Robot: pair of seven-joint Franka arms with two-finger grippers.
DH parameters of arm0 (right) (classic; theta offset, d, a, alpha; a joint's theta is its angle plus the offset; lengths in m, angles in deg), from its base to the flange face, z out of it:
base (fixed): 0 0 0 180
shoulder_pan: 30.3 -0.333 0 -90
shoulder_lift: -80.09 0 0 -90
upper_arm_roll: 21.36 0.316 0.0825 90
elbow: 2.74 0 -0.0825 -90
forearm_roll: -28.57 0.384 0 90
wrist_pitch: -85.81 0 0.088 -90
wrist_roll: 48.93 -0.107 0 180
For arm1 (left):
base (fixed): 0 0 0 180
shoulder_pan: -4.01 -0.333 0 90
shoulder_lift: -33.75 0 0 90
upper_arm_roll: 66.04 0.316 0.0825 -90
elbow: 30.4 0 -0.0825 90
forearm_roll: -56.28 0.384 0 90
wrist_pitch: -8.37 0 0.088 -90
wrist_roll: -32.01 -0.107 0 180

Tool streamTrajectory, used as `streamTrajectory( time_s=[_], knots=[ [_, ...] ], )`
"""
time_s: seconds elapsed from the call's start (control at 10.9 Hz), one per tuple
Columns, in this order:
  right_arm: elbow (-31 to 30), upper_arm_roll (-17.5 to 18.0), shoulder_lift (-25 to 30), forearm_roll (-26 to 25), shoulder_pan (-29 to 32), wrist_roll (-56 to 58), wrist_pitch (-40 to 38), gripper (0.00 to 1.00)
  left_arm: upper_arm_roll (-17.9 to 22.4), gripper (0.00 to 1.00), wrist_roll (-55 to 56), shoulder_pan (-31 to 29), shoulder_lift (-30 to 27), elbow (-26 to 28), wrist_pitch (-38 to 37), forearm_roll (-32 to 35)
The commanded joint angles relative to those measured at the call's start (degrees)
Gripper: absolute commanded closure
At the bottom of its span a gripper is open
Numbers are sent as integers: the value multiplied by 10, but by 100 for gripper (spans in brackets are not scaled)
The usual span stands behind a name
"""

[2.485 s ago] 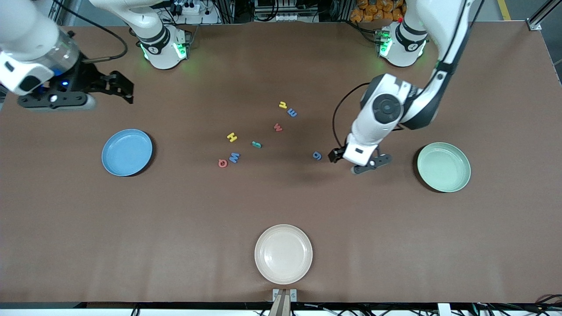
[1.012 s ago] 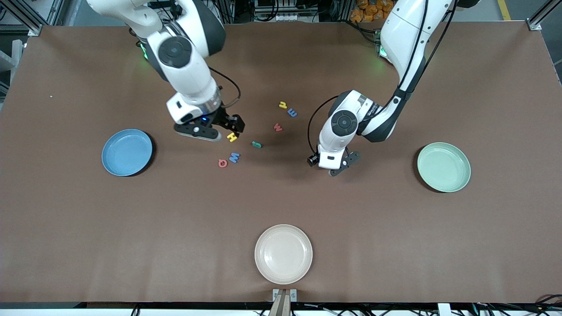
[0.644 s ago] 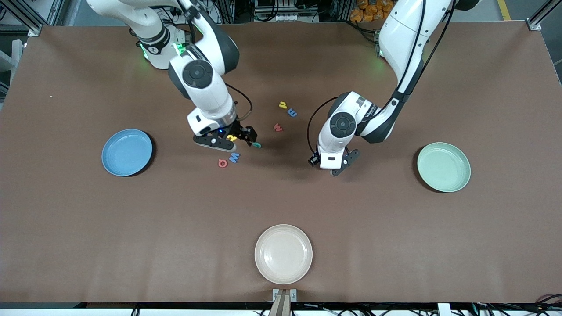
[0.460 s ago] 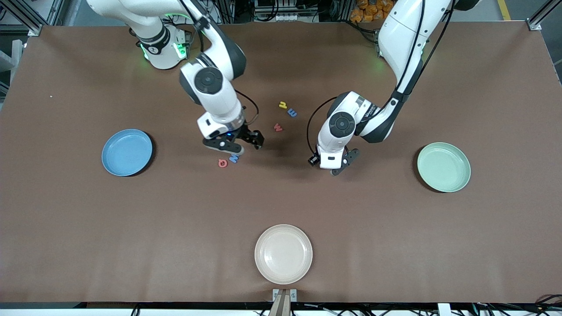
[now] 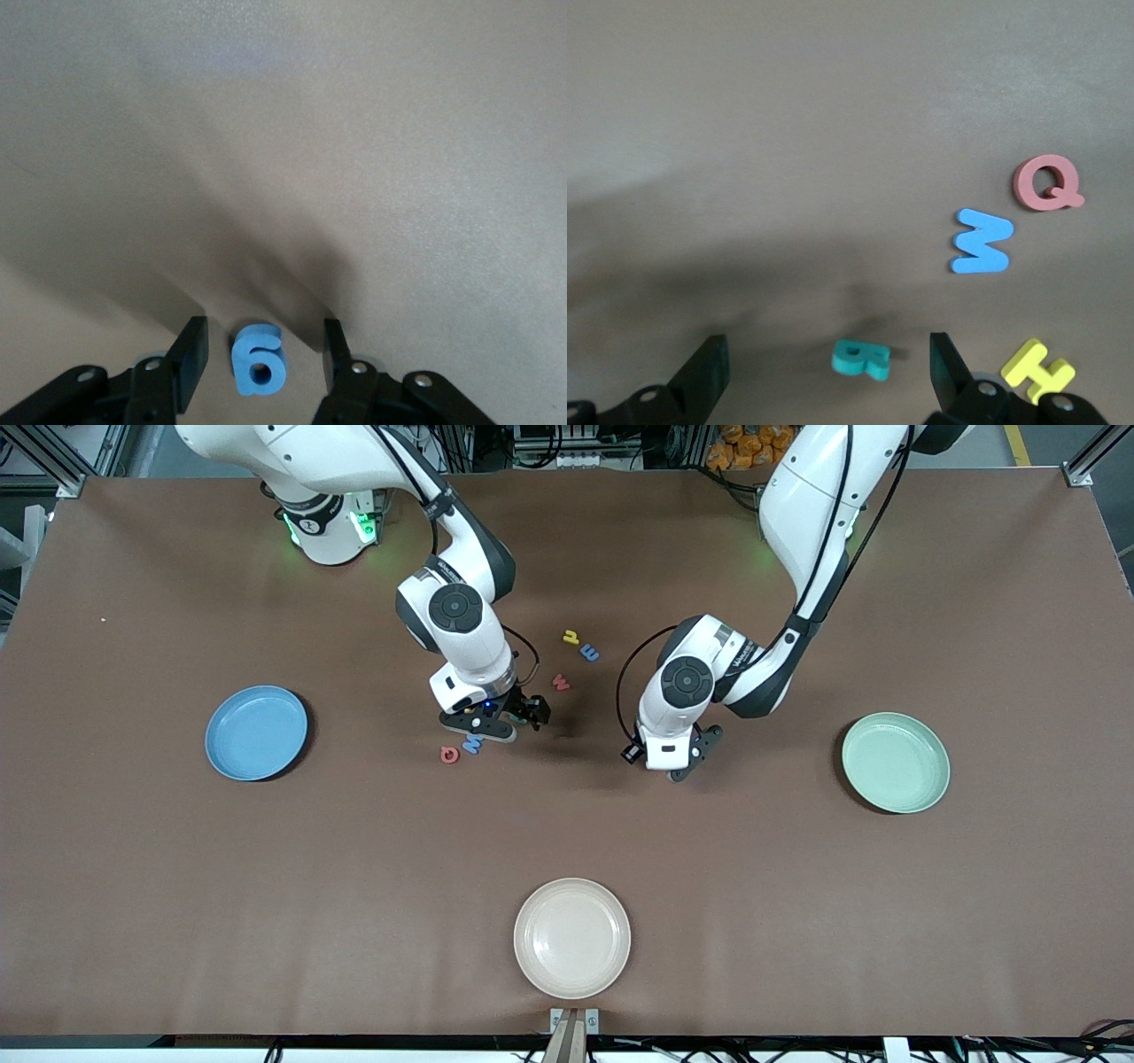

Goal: Sort uppercase to blue plate, lowercase to green plate
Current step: 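Grasp the blue 6 with the left gripper while the right gripper reaches the teal R, then carry the blue 6 onto the green plate and open the left gripper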

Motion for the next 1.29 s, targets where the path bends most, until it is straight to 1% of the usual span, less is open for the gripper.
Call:
streamTrajectory(
  time_s=[0.0,0.18,0.28,0.37,0.46,0.55,0.64,0.92,1.01,1.1,1.2],
  knots=[
    [-22,-1,-2,-23,-2,-17,20,0,3,42,26,9,9,-16,-2,15],
    [-21,-1,-10,-31,-2,-28,17,2,3,43,36,9,12,-19,-2,15],
    [-21,0,-11,-32,-2,-40,15,3,3,48,36,9,13,-23,-2,16],
    [-17,0,-18,-32,-6,-57,16,4,3,58,36,9,15,-23,-2,16],
    [-11,0,-27,-33,-17,-71,16,6,3,72,36,9,16,-23,-2,16],
    [-6,0,-34,-36,-23,-82,16,14,3,97,36,9,15,-23,-2,16],
    [-1,0,-40,-36,-25,-90,16,15,3,100,36,4,13,-23,-2,15],
    [14,0,-57,-38,-27,-113,16,15,6,100,28,-8,-8,-18,-20,16],
    [18,0,-59,-39,-29,-114,16,15,8,100,9,-30,-24,-18,-44,21],
    [18,-1,-60,-40,-28,-114,16,19,6,100,-37,-57,-45,-18,-71,24],
    [18,-1,-61,-52,-27,-113,16,21,5,100,-83,-80,-65,-18,-102,24]
  ],
)
